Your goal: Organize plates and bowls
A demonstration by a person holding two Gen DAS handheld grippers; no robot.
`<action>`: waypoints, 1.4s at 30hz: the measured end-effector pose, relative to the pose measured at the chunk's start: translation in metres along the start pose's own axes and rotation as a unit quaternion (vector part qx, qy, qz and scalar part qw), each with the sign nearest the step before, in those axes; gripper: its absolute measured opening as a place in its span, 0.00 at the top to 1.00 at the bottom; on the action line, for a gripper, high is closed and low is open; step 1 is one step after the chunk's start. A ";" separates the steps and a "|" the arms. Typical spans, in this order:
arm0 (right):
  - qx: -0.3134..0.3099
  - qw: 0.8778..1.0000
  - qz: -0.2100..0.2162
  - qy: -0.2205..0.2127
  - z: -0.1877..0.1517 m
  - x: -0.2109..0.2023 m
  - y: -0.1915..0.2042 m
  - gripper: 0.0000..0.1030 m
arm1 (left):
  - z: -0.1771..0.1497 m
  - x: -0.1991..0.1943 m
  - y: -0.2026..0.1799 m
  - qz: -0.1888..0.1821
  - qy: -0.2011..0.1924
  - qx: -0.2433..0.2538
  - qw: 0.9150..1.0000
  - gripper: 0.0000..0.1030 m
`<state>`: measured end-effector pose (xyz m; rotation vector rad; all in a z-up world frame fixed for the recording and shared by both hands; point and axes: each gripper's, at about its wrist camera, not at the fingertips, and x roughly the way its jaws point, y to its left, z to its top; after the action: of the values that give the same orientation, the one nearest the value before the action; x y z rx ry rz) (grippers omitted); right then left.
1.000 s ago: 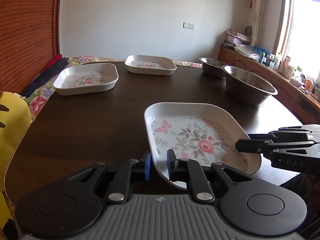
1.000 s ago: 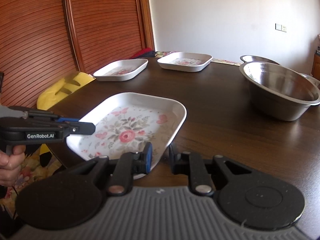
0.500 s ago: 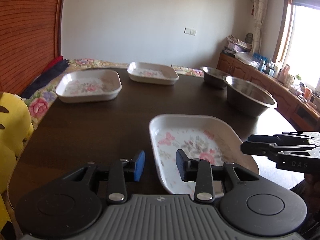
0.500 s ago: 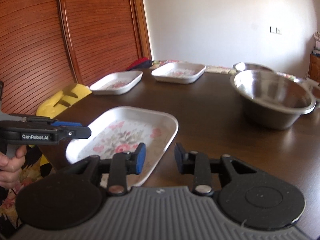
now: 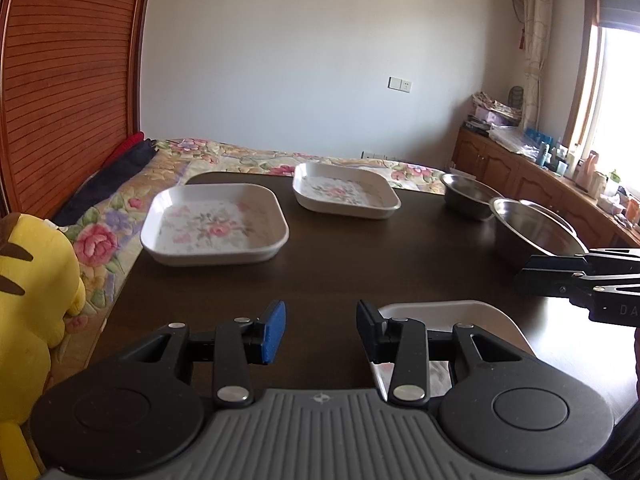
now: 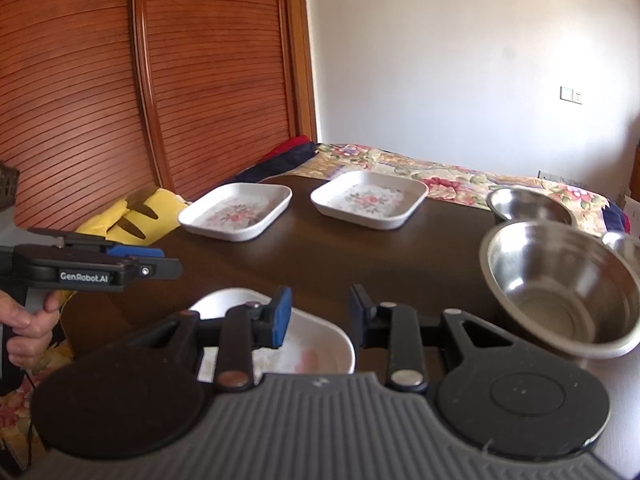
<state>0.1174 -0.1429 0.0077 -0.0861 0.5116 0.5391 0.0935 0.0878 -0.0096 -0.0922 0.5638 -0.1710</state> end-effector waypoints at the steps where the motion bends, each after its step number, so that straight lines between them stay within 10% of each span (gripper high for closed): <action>1: -0.002 1.000 0.002 0.001 0.003 0.004 0.001 0.68 | 0.003 0.003 0.003 0.000 0.000 -0.001 1.000 0.59; 42: -0.039 0.991 0.069 0.106 0.093 0.180 0.054 0.56 | 0.078 0.084 0.113 0.055 -0.004 0.030 0.998 0.48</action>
<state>0.2637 0.0074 0.0037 -0.1851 0.7081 0.6889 0.2206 0.1858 -0.0024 -0.0040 0.5541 -0.0806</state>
